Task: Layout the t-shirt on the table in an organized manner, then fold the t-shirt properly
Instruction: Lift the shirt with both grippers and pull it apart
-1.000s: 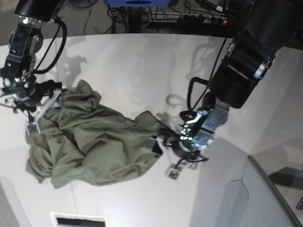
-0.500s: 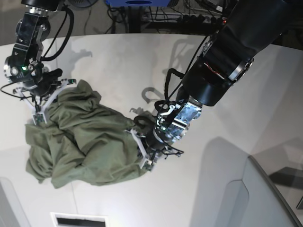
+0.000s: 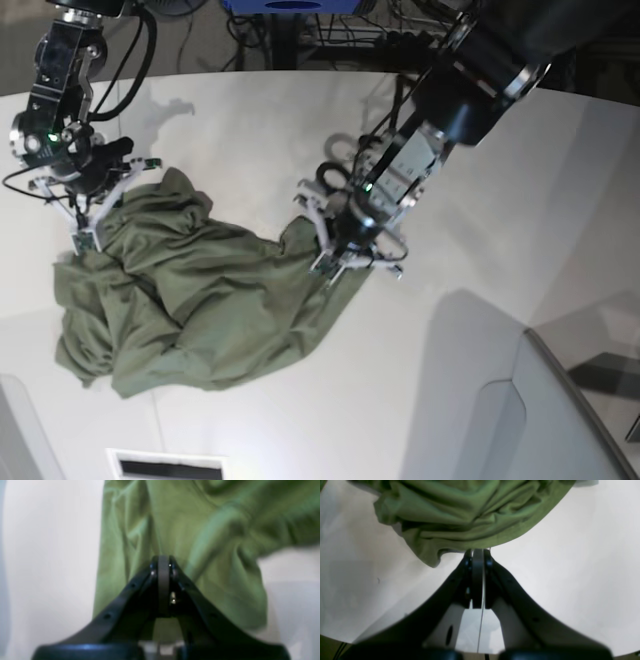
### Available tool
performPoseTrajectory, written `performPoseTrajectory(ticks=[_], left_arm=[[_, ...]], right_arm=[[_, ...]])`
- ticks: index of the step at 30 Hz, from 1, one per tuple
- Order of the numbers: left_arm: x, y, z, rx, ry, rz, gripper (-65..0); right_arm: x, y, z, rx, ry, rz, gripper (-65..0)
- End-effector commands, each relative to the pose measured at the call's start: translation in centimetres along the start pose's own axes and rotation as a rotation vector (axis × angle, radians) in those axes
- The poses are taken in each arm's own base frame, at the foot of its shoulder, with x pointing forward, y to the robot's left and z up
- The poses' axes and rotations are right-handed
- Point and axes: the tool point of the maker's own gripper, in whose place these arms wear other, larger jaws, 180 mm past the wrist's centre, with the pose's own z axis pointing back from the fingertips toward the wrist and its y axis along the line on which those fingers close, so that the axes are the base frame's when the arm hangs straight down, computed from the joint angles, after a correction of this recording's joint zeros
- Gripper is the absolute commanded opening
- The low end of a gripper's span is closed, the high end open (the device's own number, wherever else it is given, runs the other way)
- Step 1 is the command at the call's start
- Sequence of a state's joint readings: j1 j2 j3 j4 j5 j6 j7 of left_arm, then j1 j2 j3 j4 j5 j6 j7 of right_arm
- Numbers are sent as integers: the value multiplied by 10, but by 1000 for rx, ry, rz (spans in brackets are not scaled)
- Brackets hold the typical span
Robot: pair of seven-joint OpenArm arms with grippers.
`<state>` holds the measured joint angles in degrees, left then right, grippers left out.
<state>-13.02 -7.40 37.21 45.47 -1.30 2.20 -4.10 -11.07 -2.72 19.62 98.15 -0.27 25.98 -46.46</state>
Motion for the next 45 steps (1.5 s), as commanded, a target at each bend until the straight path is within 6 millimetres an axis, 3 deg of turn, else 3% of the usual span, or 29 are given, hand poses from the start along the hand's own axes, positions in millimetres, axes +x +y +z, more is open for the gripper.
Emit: performPoseTrajectory(ticks=[1, 3, 8, 11, 14, 16, 17, 21, 25, 29, 33, 37, 42, 45], left_arm=[[-54, -9, 19, -39, 214, -17, -650], [-60, -11, 38, -46, 222, -24, -650], [-47, 7, 82, 29, 184, 64, -650], [-20, 28, 98, 94, 126, 110, -650], [23, 50, 104, 148, 25, 127, -650], [62, 58, 92, 155, -56, 129, -650], [71, 59, 84, 154, -64, 133, -650], [90, 55, 26, 129, -26, 160, -650], [74, 35, -14, 78, 93, 162, -650], [48, 10, -13, 32, 156, 129, -650], [-2, -13, 11, -11, 229, 86, -650], [-30, -39, 43, -53, 250, 91, -650], [-38, -62, 78, -91, 232, 104, -650], [-23, -58, 95, -74, 178, 129, -650]], right_arm=[[13, -4, 3, -8, -42, 7, -648], [13, -4, 3, -8, -42, 7, -648], [15, -3, 3, -5, -47, 8, -648], [16, -3, 3, -5, -48, 8, -648], [19, -2, 3, -5, -56, 9, -648], [23, 3, 2, 6, -61, 21, -648], [25, 8, 1, 18, -63, 33, -648], [28, 32, -1, 67, -65, 90, -648], [31, 49, -2, 102, -68, 126, -648], [34, 49, -2, 101, -76, 125, -648], [44, 47, -1, 95, -97, 124, -648], [65, 45, 0, 89, -139, 129, -648], [94, 43, 3, 81, -196, 134, -648], [101, 44, 3, 82, -209, 135, -648]])
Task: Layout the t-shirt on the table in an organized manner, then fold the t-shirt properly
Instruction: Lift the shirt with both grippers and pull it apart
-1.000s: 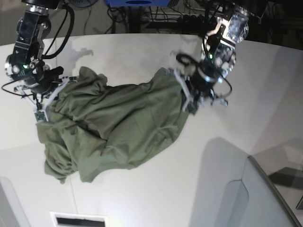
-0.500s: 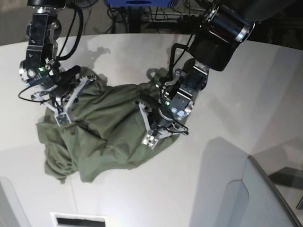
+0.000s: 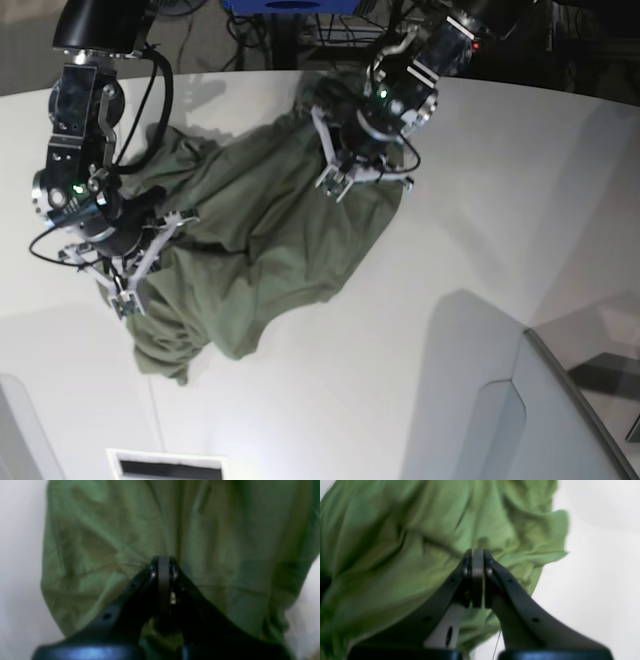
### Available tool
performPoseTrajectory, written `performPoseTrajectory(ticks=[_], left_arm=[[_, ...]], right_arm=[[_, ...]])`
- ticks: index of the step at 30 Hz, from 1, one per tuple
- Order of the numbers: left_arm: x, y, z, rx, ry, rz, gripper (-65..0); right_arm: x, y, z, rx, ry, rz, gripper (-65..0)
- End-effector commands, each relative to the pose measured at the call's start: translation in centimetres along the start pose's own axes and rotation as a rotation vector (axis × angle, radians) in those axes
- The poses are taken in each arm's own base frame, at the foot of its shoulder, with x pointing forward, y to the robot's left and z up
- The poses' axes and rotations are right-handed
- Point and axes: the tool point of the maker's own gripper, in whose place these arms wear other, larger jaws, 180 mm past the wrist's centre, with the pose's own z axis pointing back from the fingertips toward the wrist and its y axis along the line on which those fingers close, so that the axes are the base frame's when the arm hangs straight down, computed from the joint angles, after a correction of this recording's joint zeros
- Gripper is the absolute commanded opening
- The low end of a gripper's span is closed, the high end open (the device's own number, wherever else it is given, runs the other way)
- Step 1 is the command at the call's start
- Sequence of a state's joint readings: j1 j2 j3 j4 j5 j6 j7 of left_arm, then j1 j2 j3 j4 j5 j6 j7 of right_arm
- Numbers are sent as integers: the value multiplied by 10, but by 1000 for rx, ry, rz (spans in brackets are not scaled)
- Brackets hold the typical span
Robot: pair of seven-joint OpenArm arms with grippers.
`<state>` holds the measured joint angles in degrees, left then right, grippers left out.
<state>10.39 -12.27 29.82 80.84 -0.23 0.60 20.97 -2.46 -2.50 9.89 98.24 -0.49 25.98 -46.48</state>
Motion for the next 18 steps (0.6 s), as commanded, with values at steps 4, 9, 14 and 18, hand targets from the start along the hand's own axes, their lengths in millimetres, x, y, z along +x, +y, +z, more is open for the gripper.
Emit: performPoseTrajectory(ticks=[4, 9, 14, 18], left_arm=[[39, 48, 15, 115, -111, 62, -650], [62, 105, 17, 232, -159, 92, -650], [57, 134, -3, 285, -116, 156, -650], [50, 142, -13, 313, -96, 261, -635]], right_arm=[[13, 13, 1, 27, -40, 23, -648], [18, 47, -2, 100, -47, 96, -648], [21, 60, -2, 126, -52, 116, -648], [15, 60, -2, 126, -39, 118, -648]])
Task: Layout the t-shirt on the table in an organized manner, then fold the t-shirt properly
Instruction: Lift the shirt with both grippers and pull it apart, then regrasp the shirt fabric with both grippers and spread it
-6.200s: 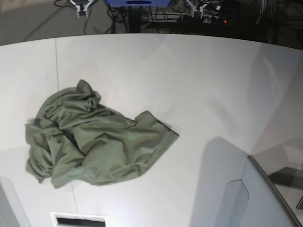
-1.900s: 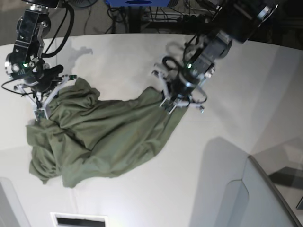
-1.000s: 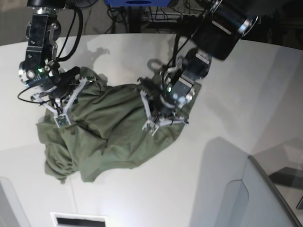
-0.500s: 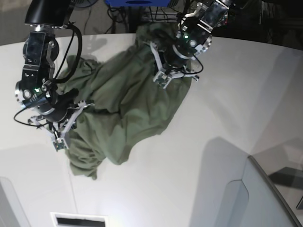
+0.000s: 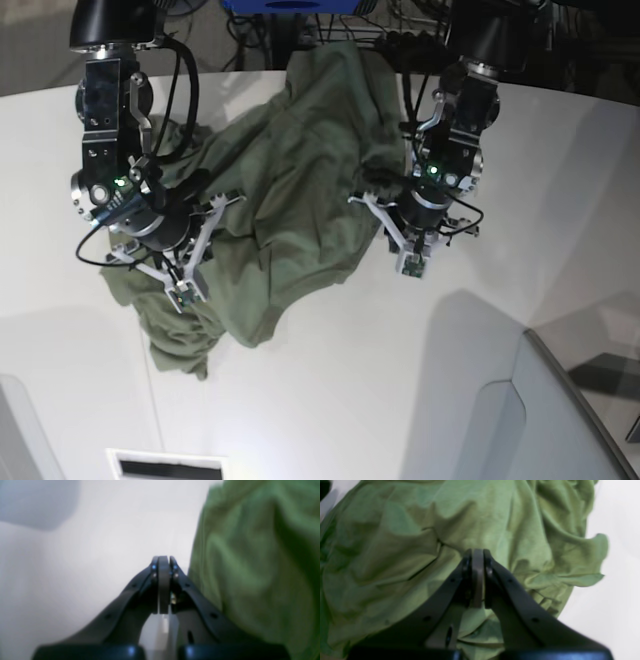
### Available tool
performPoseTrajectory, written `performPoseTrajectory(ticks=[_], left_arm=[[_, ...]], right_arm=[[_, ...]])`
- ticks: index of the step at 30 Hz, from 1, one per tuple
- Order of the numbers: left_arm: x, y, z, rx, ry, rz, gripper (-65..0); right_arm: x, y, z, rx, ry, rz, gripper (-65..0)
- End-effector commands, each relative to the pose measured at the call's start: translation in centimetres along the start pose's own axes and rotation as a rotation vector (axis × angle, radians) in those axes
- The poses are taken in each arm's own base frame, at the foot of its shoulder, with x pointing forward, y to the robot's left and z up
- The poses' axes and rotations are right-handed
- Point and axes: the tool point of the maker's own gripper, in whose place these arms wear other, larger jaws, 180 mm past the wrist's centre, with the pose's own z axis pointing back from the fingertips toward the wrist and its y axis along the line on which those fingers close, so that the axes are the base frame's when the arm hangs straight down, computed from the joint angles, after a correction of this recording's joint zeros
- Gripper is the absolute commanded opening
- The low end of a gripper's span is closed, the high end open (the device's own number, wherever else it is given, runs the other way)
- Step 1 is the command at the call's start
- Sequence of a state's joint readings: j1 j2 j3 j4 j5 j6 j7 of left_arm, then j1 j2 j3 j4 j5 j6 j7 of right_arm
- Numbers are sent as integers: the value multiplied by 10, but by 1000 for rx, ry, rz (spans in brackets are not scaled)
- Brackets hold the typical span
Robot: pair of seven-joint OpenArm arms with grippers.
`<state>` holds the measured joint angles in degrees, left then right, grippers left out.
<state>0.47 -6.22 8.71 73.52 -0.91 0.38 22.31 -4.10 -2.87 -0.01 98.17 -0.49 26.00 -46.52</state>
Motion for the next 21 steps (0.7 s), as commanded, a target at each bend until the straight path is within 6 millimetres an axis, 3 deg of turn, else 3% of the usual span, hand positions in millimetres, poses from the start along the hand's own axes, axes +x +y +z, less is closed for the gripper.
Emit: performPoseTrajectory(ticks=[1, 3, 6, 15, 21], left_arm=[[16, 5, -1, 15, -49, 27, -543], [18, 3, -1, 19, -56, 59, -382], [16, -3, -4, 9, -46, 69, -252], [19, -12, -34, -57, 6, 270, -239], [17, -47, -41, -139, 44, 202, -240]], right_arm=[[12, -3, 3, -9, -41, 5, -648], [7, -2, 3, -6, -32, 1, -648], [5, -2, 3, -7, -29, 0, -648], [0, -1, 3, -4, -20, -2, -648], [-1, -8, 5, -19, -14, 20, -648]])
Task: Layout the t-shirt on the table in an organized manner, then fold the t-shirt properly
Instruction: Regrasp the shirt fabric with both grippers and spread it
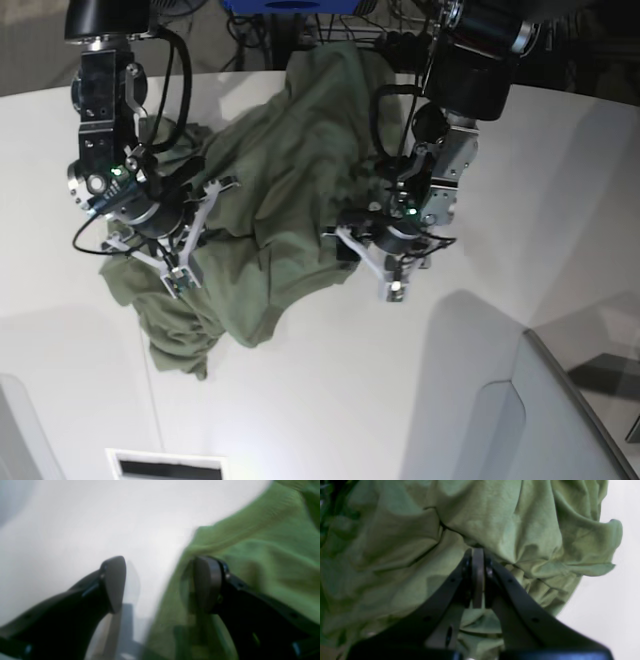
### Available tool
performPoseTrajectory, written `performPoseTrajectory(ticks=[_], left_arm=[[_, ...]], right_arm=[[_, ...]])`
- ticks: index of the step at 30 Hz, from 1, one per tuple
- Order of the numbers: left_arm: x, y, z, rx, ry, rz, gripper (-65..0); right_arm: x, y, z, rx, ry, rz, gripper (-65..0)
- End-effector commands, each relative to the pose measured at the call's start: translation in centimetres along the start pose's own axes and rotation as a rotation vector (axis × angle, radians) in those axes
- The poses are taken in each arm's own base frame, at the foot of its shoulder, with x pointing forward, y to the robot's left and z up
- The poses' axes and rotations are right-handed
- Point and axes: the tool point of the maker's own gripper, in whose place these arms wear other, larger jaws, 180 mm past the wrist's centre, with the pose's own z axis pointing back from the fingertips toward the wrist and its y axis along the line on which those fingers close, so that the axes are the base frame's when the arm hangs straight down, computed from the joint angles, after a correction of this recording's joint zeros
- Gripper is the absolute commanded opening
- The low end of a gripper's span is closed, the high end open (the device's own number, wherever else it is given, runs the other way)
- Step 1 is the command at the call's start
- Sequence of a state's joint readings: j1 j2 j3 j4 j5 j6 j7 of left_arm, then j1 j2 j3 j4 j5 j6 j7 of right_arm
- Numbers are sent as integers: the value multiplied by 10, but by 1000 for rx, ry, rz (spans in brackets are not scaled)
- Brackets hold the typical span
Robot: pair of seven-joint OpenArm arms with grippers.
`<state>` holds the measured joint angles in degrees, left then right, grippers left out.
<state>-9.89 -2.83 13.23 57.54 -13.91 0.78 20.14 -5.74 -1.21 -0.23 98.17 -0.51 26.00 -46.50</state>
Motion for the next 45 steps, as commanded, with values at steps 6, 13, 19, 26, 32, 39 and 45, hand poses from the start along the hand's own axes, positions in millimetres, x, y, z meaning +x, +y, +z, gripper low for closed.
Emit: performPoseTrajectory(ticks=[6, 13, 19, 26, 32, 39, 45], left_arm=[[3, -13, -2, -31, 2, -2, -369], [-2, -2, 0, -13, 10, -15, -650], [-4, 27, 5, 29, 15, -42, -650], [-2, 54, 14, 70, 8, -73, -650], [8, 61, 28, 75, -34, -105, -650], [-2, 61, 30, 75, -20, -108, -650], [-7, 61, 31, 74, -11, -107, -650]], right_arm=[[21, -23, 4, -46, -55, 37, -648], [49, -87, -24, -109, -3, 72, -647], [78, -61, -65, -29, 82, 315, -597], [91, -5, -100, 93, 50, 487, -333], [110, 4, -116, 136, -5, 446, -260], [133, 17, -128, 172, -48, 424, -257], [134, 33, -141, 227, -80, 371, -258]])
